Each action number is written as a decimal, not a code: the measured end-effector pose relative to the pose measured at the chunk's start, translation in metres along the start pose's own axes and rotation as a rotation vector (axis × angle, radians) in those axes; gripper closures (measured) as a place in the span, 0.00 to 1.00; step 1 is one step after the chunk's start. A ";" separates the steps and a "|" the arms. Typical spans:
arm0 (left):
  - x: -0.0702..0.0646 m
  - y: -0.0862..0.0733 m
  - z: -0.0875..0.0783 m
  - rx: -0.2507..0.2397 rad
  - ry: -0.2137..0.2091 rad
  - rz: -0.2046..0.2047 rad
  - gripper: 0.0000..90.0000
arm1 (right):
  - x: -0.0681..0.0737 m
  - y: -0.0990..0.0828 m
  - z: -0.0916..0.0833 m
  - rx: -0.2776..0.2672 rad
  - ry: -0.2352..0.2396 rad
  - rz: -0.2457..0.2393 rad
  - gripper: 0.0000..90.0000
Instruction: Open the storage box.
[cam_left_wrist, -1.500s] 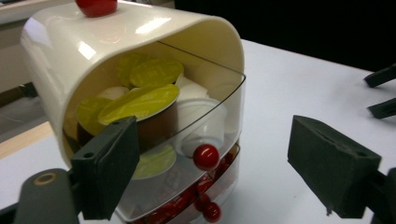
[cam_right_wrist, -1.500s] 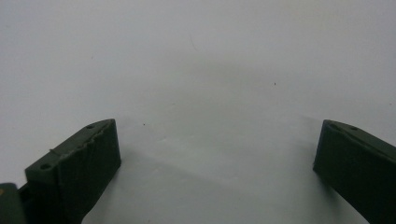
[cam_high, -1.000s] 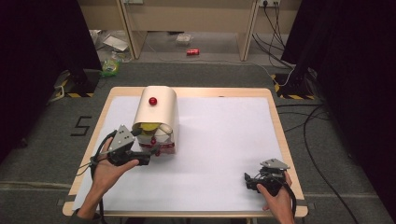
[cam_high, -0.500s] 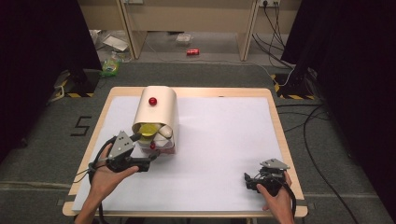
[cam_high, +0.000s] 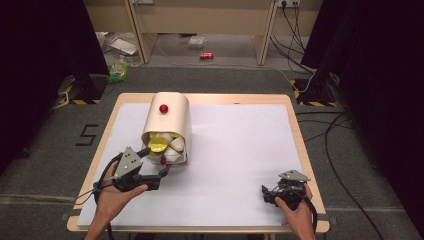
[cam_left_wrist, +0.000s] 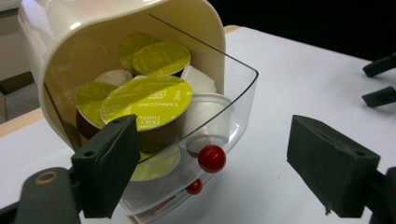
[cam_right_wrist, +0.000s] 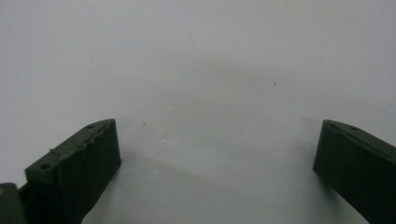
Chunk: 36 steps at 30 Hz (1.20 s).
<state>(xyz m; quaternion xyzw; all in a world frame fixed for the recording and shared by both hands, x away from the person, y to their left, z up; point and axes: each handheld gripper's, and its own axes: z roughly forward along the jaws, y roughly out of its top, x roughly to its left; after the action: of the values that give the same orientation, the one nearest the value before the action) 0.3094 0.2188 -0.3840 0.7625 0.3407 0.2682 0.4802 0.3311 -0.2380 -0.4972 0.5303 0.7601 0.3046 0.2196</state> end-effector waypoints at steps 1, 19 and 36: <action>0.000 0.000 0.000 -0.002 -0.003 -0.006 0.19 | 0.000 0.000 0.000 -0.001 0.000 -0.002 0.01; -0.009 -0.006 -0.011 0.003 0.001 0.023 0.20 | 0.000 0.000 0.000 0.000 0.001 0.000 0.01; -0.013 -0.007 -0.017 0.016 -0.011 0.017 0.20 | 0.000 0.000 0.000 0.000 0.001 0.000 0.01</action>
<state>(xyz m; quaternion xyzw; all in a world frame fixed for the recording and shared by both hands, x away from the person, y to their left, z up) 0.2871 0.2201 -0.3851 0.7709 0.3336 0.2651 0.4735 0.3310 -0.2380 -0.4971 0.5302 0.7602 0.3048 0.2193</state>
